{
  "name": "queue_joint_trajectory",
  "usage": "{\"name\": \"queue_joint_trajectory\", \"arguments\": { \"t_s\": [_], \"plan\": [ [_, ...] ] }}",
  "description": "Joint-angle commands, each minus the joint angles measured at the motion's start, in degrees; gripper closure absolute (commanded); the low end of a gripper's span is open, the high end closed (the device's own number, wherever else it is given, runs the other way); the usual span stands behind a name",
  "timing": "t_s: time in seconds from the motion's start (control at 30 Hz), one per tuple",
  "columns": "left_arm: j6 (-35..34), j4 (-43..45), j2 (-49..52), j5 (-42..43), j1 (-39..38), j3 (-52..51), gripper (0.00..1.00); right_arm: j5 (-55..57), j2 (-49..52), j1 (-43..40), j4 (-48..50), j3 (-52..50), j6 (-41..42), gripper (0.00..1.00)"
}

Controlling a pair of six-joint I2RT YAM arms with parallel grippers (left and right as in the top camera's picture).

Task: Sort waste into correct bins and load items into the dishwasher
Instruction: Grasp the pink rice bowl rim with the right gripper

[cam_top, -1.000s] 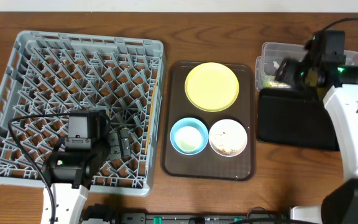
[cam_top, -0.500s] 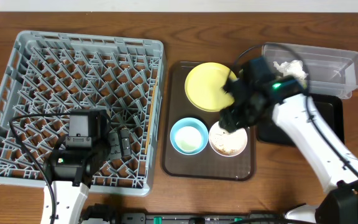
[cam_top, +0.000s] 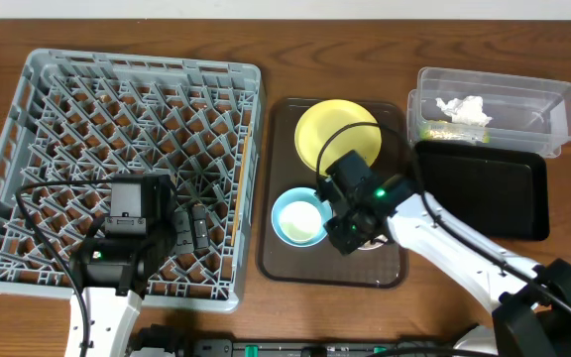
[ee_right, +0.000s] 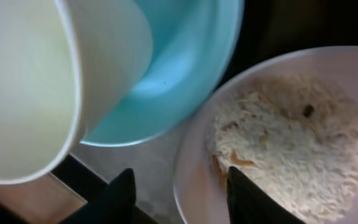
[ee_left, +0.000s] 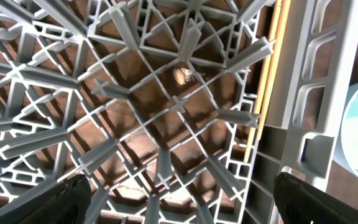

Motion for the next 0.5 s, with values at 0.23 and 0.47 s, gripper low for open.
{"name": "queue_joint_trajectory", "arguments": {
  "t_s": [0.23, 0.47],
  "plan": [
    [-0.1, -0.2, 0.5, 0.4, 0.3, 1.1, 0.04, 3.9, -0.2, 2.1, 4.7, -5.3, 5.2, 0.78],
    [-0.1, -0.2, 0.9, 0.4, 0.3, 1.1, 0.04, 4.9, -0.2, 2.1, 5.4, -5.0, 7.2, 0.99]
  ]
}}
